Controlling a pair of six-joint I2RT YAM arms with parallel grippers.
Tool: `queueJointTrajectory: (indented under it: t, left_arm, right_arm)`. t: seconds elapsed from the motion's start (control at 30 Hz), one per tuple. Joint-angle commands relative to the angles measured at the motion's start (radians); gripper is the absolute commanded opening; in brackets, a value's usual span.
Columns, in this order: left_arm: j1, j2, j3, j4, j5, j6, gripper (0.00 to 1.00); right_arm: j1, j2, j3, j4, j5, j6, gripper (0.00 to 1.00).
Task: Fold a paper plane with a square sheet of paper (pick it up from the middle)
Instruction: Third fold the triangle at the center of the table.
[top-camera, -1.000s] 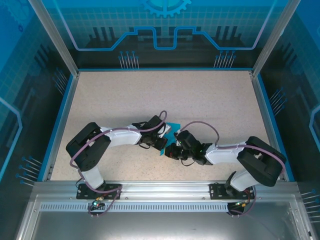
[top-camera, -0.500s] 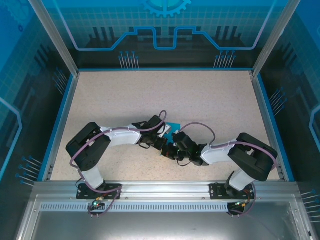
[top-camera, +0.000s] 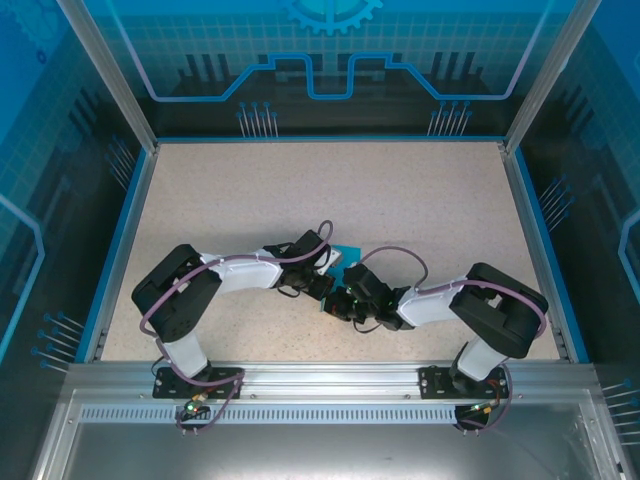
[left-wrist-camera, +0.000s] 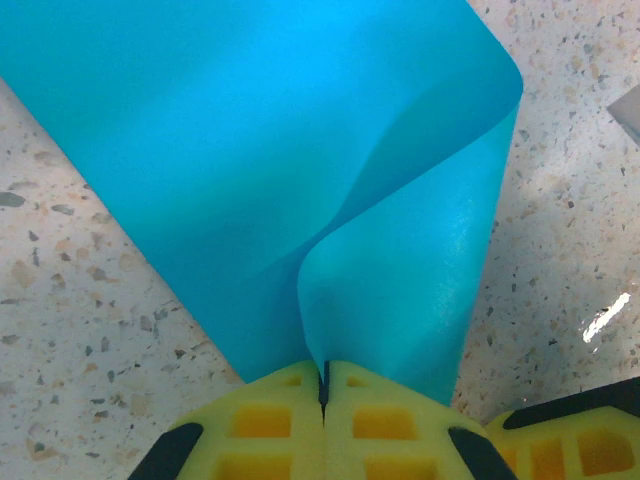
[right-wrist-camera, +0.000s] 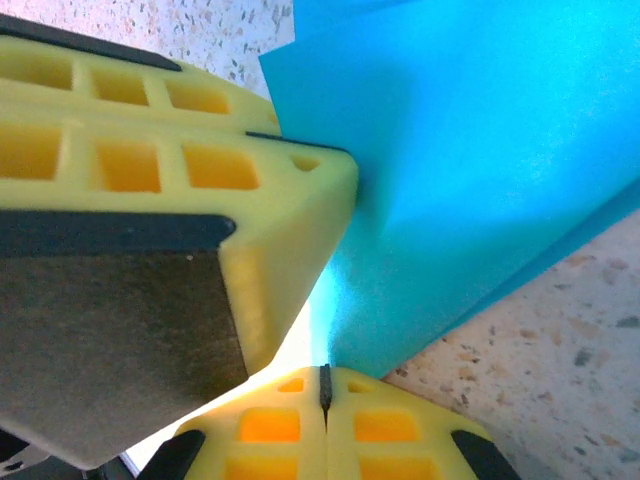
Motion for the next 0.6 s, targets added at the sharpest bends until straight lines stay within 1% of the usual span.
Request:
queueJointTrajectory:
  t: [0.0, 0.33, 0.43, 0.53, 0.57]
  left_arm:
    - [0.003, 0.035, -0.032, -0.034, 0.018, -0.02, 0.0]
    - [0.003, 0.032, -0.032, -0.036, 0.019, -0.019, 0.0]
    - [0.004, 0.033, -0.032, -0.035, 0.019, -0.019, 0.0]
    - [0.003, 0.035, -0.029, -0.036, 0.019, -0.018, 0.0]
    - [0.002, 0.035, -0.029, -0.036, 0.02, -0.018, 0.0]
  right_arm:
    - [0.015, -0.019, 0.018, -0.059, 0.029, 0.003, 0.05]
    - [0.026, -0.035, 0.006, 0.084, -0.013, 0.027, 0.06]
    - [0.029, -0.018, 0.038, 0.023, -0.009, 0.016, 0.07]
    - [0.031, 0.026, 0.031, 0.065, -0.02, 0.036, 0.06]
    - [0.032, 0.042, 0.037, 0.052, -0.022, 0.043, 0.06]
